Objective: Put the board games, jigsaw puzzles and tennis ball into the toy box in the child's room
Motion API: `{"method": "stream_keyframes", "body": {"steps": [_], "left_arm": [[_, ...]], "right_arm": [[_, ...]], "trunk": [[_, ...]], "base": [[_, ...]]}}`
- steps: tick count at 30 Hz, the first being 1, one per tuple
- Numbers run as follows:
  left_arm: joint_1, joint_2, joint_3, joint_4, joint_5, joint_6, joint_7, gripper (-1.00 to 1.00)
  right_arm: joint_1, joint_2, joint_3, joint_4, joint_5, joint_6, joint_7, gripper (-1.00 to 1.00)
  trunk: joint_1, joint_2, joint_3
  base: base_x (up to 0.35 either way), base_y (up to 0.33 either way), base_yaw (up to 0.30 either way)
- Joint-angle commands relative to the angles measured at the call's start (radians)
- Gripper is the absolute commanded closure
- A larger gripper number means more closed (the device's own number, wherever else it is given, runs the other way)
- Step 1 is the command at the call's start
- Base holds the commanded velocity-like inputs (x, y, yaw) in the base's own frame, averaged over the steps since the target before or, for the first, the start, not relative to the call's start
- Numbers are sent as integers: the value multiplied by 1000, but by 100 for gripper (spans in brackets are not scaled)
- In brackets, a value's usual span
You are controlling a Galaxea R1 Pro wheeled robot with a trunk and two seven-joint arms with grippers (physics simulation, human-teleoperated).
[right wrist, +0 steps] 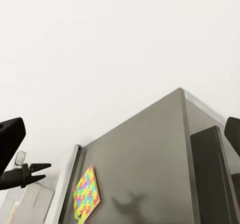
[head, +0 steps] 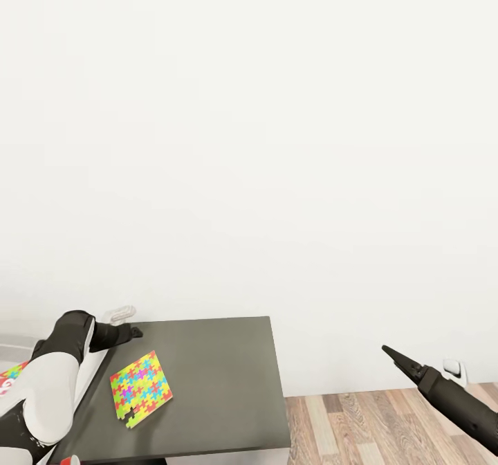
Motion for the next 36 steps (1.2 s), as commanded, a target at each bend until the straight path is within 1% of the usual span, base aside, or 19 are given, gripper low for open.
{"method": "stream_keyframes", "body": {"steps": [1,9,14,16,17,20,21,25,36], "left_arm": [[-1,-1,7,-1,-10,2,-7,-100],[-1,-2,12,10,-10,1,34,-100],[-2,3,17,44,-8,-5,73,-100],[-2,3,24,56,-8,-17,81,-100],[-3,4,35,65,-8,-33,87,-100],[-4,5,58,81,-9,-54,96,-100],[-4,6,73,95,-9,-63,104,-100],[-5,6,94,128,-9,-81,131,-100],[-7,7,104,145,-9,-100,151,-100]], "right_arm": [[0,0,0,0,-2,6,0,-100],[0,-1,-1,-2,-2,1,1,-100],[1,-1,-2,-2,-2,0,4,-100],[1,-1,-3,-2,-2,-1,6,-100],[1,-2,-3,-2,-2,-1,6,-100],[1,-2,-4,-2,-2,-1,7,-100],[1,-2,-5,-2,-2,-1,7,-100],[1,-2,-5,-2,-2,-1,8,-100],[1,-2,-5,-2,-3,-1,9,-100]], "trunk": [[1,-2,-2],[1,-2,-2],[1,-2,-2],[1,-2,-2],[1,-2,-2],[1,-2,-2],[1,-2,-2],[1,-2,-2],[1,-2,-5]], "base": [[0,0,0],[0,0,0],[0,0,0],[0,0,0],[0,0,0],[0,0,0],[0,0,0],[0,0,0],[0,0,0]]}}
